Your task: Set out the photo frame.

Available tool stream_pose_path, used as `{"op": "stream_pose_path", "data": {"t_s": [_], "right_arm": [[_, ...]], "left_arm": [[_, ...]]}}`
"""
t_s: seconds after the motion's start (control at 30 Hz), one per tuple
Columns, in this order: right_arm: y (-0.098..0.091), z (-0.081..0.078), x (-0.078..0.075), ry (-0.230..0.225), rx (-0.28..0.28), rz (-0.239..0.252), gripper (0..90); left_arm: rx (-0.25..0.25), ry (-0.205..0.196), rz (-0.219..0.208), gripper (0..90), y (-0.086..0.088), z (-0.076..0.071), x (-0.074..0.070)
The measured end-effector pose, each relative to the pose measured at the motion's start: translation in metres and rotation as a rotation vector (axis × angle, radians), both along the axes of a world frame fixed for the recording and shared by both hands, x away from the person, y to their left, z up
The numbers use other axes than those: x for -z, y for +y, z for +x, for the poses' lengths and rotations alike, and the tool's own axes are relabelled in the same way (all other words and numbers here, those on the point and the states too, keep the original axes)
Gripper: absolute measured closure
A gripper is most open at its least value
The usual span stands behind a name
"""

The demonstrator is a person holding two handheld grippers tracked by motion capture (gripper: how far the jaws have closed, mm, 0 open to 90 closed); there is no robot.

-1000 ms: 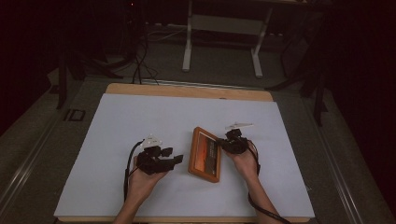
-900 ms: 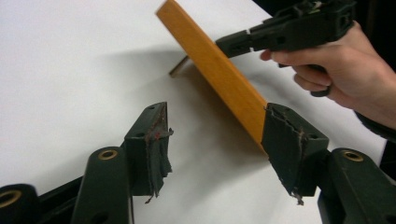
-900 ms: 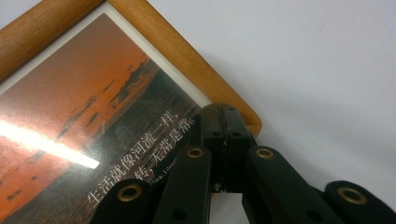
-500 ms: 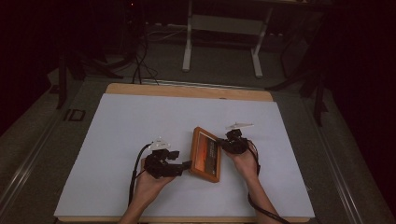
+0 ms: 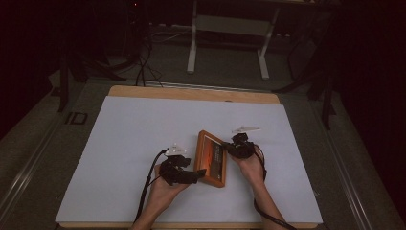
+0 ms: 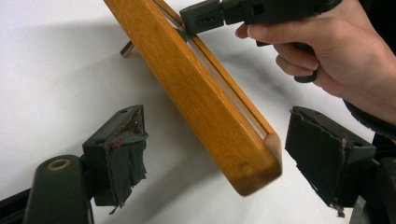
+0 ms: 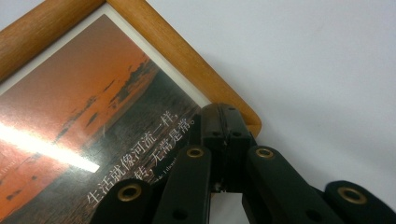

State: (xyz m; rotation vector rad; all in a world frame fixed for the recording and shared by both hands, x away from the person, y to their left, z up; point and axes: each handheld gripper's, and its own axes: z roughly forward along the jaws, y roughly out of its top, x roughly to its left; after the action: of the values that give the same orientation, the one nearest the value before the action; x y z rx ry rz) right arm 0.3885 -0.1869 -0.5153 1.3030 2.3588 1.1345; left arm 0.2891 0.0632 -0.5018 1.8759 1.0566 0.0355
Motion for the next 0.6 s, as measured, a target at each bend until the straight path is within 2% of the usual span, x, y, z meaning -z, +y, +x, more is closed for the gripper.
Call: {"op": "stream_pose_path", "data": {"t_s": [0.23,0.4,0.6], "right_arm": [[-0.001,-0.001,0.001,-0.004,0.000,0.004,90.0],[-0.001,-0.001,0.001,-0.006,0.000,0.006,90.0],[-0.001,-0.001,0.001,-0.006,0.000,0.008,90.0]], "left_arm": [[0.001,0.027,-0.023,30.0,-0.007,0.003,0.005],[-0.010,0.048,-0.014,35.2,-0.010,0.006,0.008],[-0.010,0.055,-0.021,38.5,-0.012,0.007,0.009]]}}
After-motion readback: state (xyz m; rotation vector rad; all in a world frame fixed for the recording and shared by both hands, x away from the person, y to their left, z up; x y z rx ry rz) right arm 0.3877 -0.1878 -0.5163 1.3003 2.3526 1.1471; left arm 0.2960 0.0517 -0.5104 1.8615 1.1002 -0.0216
